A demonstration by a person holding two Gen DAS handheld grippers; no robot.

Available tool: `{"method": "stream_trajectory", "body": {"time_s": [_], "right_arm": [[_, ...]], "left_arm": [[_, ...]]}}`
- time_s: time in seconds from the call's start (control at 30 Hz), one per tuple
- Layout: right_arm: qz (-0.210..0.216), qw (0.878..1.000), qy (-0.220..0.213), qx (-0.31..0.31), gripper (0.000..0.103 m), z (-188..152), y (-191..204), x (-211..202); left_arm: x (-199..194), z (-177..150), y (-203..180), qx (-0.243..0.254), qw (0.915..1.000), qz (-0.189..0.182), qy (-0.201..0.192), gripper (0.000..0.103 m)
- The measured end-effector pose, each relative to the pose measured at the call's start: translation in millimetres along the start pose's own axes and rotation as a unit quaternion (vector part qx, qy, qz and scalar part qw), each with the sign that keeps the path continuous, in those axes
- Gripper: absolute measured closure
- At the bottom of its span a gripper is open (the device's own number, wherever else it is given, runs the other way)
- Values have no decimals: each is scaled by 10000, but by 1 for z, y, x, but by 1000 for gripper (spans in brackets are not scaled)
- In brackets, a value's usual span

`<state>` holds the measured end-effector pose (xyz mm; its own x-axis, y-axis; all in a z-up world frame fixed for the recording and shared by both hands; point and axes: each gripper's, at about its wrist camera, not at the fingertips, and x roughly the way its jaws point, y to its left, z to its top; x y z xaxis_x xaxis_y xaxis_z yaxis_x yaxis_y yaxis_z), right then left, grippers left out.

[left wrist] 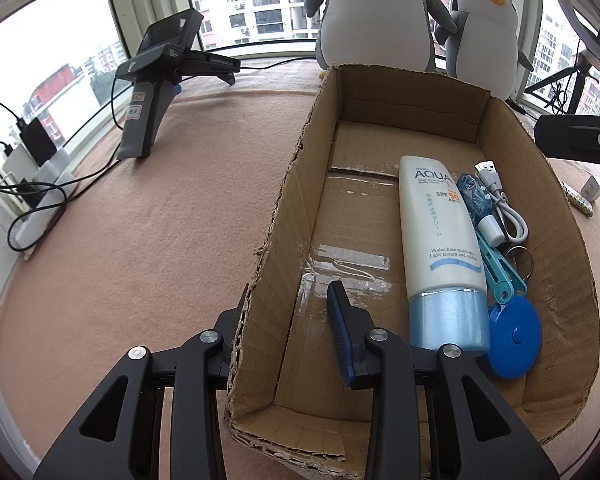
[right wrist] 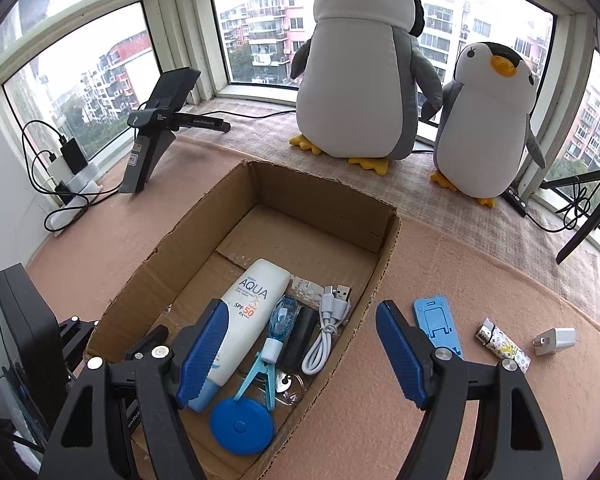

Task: Organize rigid objects
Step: 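Move the right gripper to the blue phone stand and grasp it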

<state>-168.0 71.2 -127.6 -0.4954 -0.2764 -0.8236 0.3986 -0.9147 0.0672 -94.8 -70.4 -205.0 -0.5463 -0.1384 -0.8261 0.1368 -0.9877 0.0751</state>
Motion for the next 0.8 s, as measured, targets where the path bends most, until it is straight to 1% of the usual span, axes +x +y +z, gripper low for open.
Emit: {"method": "stream_trajectory", "body": {"time_s": [0.27,0.6,0.7,0.8], "right_arm": [[-127,9996,48,227,30,-14,-28,-5],[-307,9973,233,622,30,-37,-79,-8],[-248,9963,310,767,30,-43,-94,-7],[-44,9952,345,911,30,-46,-107,-4]], "left_arm": [[0,0,0,-2,10000,-2,0,71],[0,0,0,-3,10000,1,-1,71],[0,0,0,4,10000,2,-3,71],[1,1,1,5,10000,4,-5,71]]}}
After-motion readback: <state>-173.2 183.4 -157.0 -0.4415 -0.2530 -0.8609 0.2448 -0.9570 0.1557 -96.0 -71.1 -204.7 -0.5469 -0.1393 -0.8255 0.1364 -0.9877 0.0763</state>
